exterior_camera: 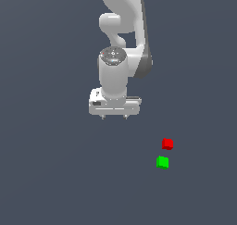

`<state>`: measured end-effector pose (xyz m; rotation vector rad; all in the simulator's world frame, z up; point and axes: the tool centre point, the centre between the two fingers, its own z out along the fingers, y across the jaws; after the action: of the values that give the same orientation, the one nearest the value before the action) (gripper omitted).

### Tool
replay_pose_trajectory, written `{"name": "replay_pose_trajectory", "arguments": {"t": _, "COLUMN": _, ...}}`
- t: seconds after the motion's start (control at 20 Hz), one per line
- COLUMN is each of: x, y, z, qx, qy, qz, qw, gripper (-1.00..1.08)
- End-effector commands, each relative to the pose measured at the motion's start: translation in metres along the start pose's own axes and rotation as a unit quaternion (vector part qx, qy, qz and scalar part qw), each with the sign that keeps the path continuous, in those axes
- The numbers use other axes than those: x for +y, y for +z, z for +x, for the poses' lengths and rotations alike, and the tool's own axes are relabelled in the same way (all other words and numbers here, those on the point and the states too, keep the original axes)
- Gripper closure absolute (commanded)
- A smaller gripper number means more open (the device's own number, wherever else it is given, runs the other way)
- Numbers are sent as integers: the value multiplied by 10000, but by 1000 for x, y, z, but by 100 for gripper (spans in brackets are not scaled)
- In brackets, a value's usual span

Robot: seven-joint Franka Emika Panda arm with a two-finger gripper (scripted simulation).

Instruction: Stack the red cube on top of the green cube.

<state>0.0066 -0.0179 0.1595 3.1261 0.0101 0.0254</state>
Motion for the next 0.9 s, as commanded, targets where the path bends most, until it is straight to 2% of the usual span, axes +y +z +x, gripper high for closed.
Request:
{"name": "replay_pose_trajectory", "arguments": {"t": 0.0, "x": 0, "y": 0, "z": 0, "qx": 0, "qy": 0, "qz": 0, "qw": 10000, "gripper": -92}}
{"name": "replay_pose_trajectory", "arguments": {"t": 0.25, "x": -7, "y": 2, "z": 1, "qx": -2, "qy": 24, "qz": 2, "qw": 10000, "gripper": -92}}
{"name": "replay_pose_trajectory", "arguments": {"t": 0.45, "x": -23, "y": 7, "z": 3, "qx": -8, "qy": 78, "qz": 6, "qw": 10000, "gripper": -92}}
{"name": "replay_pose_trajectory", "arguments": {"t": 0.85, "x": -81, "y": 27, "z": 13, "qx": -28, "qy": 281, "qz": 22, "qw": 9996, "gripper": -92}}
